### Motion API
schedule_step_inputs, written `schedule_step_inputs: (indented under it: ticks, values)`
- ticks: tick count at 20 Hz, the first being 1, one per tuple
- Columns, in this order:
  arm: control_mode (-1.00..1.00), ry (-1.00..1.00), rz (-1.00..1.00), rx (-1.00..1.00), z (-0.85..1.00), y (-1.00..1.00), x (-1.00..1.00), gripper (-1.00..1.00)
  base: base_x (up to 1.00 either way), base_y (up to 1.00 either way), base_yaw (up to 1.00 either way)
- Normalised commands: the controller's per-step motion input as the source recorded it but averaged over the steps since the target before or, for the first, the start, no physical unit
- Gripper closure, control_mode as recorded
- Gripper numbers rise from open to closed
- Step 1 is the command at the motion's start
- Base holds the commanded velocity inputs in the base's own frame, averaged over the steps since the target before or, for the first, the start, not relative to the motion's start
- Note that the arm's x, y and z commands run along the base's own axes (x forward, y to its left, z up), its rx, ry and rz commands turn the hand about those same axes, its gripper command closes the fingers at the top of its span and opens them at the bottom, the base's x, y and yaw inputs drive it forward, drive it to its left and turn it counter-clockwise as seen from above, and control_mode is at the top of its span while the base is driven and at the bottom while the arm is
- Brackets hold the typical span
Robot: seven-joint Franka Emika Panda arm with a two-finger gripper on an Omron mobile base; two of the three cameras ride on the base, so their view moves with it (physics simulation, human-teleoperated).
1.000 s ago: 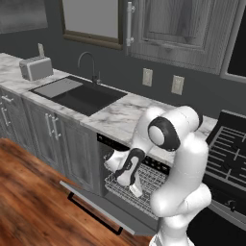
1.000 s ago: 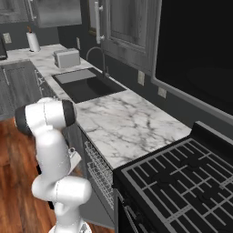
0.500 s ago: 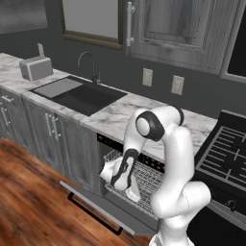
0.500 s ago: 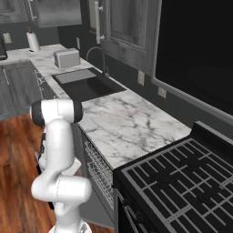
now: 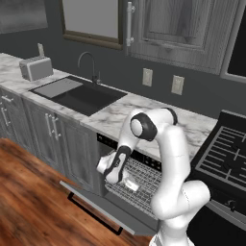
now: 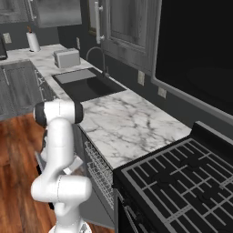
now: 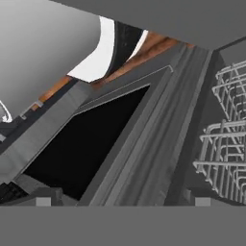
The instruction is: Open the dishwasher door and pull out the top rack.
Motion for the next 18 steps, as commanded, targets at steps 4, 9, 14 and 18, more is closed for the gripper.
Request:
schedule_step_inputs:
  ticks: [4, 9, 14, 18]
  values:
    - [-1.0, 0.15, 0.12, -0.1, -0.24, -0.21, 0.19, -1.0, 0.0, 0.0, 0.0]
    - [-1.0, -0.03, 0.22, -0.15, -0.24, -0.21, 0.0, -1.0, 0.0, 0.0, 0.0]
    - [-1.0, -0.06, 0.23, -0.11, -0.07, -0.06, 0.07, -1.0, 0.0, 0.0, 0.0]
    - [-1.0, -0.04, 0.05, -0.01, 0.01, 0.0, 0.08, -1.0, 0.0, 0.0, 0.0]
